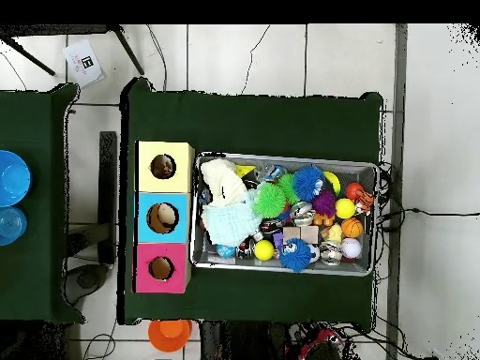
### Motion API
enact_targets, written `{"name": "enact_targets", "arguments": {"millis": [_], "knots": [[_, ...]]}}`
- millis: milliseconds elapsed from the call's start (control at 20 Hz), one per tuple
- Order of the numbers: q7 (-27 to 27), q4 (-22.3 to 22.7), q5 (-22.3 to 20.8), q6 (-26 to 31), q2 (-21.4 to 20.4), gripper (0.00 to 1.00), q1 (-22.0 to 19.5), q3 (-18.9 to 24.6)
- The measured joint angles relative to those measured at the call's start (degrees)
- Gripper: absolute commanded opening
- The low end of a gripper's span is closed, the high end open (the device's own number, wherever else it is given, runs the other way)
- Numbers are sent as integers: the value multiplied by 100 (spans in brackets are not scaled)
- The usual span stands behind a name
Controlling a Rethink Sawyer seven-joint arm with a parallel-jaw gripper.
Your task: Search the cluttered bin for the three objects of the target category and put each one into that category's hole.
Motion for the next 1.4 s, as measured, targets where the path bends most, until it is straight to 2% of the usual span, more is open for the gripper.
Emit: {"name": "enact_targets", "arguments": {"millis": [200, 800, 1200, 1400], "knots": [[0, 1, 371, 134, -245, 100, 22, 231], [0, 7, 450, 138, -490, 100, 258, 322], [0, -30, 537, 139, -469, 100, 342, 380], [0, -205, 536, 139, -292, 100, 605, 253]]}}
